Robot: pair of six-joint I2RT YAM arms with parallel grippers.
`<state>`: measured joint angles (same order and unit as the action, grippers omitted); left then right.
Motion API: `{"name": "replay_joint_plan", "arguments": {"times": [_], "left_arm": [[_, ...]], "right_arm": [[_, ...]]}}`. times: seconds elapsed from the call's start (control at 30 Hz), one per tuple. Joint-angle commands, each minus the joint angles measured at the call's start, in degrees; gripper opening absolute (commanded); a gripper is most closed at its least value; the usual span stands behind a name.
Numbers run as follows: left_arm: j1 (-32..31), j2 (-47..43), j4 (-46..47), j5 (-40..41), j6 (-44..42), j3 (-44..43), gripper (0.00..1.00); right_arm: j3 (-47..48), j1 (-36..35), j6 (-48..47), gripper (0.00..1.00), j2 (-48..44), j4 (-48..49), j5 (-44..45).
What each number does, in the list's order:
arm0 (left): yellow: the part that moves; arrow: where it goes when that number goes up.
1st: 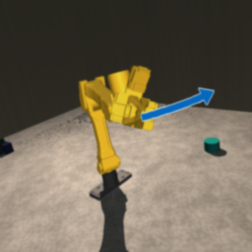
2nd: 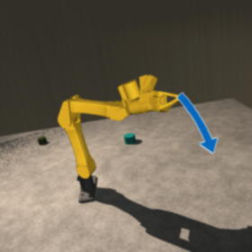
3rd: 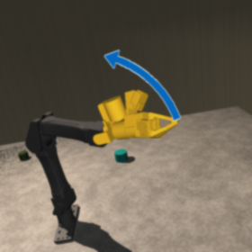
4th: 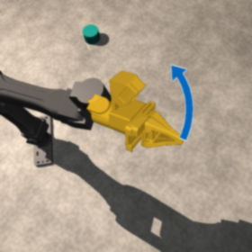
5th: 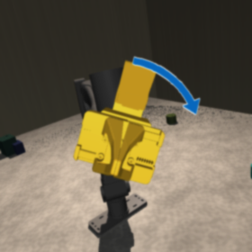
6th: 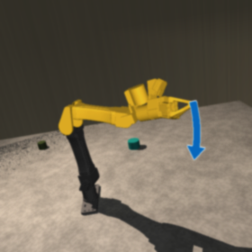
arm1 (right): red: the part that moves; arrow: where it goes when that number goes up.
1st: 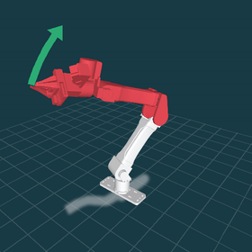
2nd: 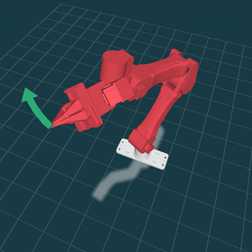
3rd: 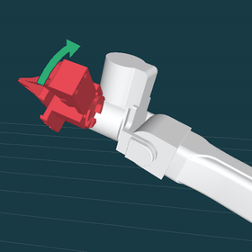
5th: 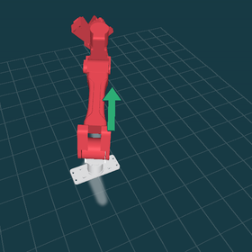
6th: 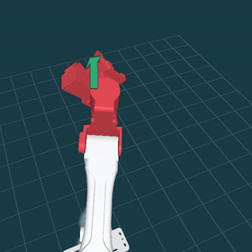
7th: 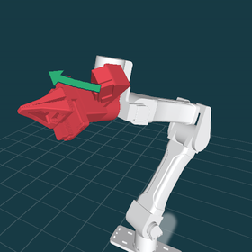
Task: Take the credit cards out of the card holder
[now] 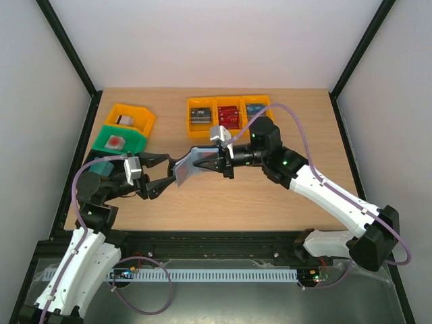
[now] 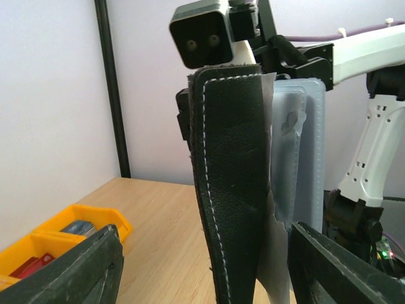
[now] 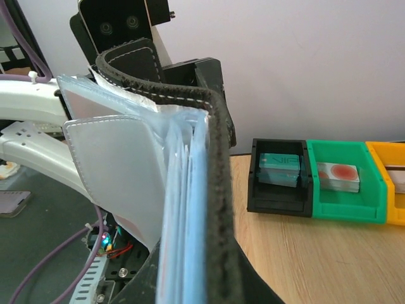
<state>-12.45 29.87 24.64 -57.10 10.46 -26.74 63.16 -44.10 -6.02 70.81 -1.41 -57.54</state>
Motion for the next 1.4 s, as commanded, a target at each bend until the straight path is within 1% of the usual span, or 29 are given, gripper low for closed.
{"name": "replay_joint_plan", "arguments": {"times": [0.0,0.13,0.27,0.4,0.53,0.67,0.7,0.77,0.9,0.93,1.1,1.13,1.17,1.27,1.3,1.33,1.37], "left_arm": [[0.3,-0.1,-1.0,-4.9,-2.6,-2.1,0.73],[0.3,-0.4,-2.9,-6.8,-3.6,-2.5,0.76],[0.3,-0.4,-0.9,-6.4,-3.0,-2.5,0.76],[-0.6,-0.1,0.9,-5.9,-2.5,-1.9,0.78],[-1.0,0.1,0.3,-7.7,-2.7,-1.7,0.88],[-0.9,-0.2,-1.8,-9.1,-5.1,-1.9,0.98],[-0.9,-0.2,-2.3,-9.1,-5.6,-1.9,0.99],[-1.0,-0.1,-2.2,-8.4,-5.7,-1.9,0.99],[-1.4,0.0,0.7,-3.0,-3.8,-1.4,0.84],[-1.6,0.2,1.4,-2.0,-2.7,-1.2,0.83],[-3.4,0.6,1.0,-1.2,-2.3,-0.5,0.83],[-3.4,0.5,1.0,-0.8,-2.2,-0.4,0.78],[-3.4,0.5,1.0,-0.2,-2.1,-0.4,0.67],[-2.9,0.1,1.6,1.2,-0.7,-0.5,0.25],[-2.6,-0.1,1.9,1.0,-0.1,-0.5,0.15],[-2.5,-0.2,2.1,0.7,0.4,-0.4,0.05],[-2.4,-0.4,2.1,0.5,0.7,-0.4,0.03]], "right_arm": [[2.4,0.2,0.3,0.02,-0.6,0.5,-2.6],[2.5,0.2,-0.2,0.02,-0.5,0.4,-3.0],[3.2,0.2,-0.6,0.02,-0.1,-0.3,-3.1],[3.1,0.2,0.9,0.02,0.8,0.9,-3.3],[3.5,0.2,0.9,0.02,1.6,0.6,-2.4],[3.7,0.2,0.7,0.02,1.8,0.6,-2.0],[3.9,0.2,0.7,0.02,1.9,0.6,-2.0],[4.1,0.2,1.0,0.02,2.2,0.6,-1.9],[4.3,-0.4,1.7,0.02,3.5,0.5,-1.3],[4.4,-0.8,1.8,0.02,3.9,0.4,-0.5],[5.1,-2.5,4.3,0.02,5.7,3.0,4.1],[5.2,-2.5,4.4,0.02,5.9,3.2,3.5],[5.4,-2.4,4.1,0.02,6.1,3.1,2.4],[5.2,-2.4,2.3,0.02,5.9,2.3,-1.7],[5.1,-2.4,1.3,0.02,5.7,1.7,-2.6],[5.1,-2.5,0.2,0.02,5.4,0.7,-3.1],[5.1,-2.4,-1.0,0.02,5.1,-0.3,-3.0]]}}
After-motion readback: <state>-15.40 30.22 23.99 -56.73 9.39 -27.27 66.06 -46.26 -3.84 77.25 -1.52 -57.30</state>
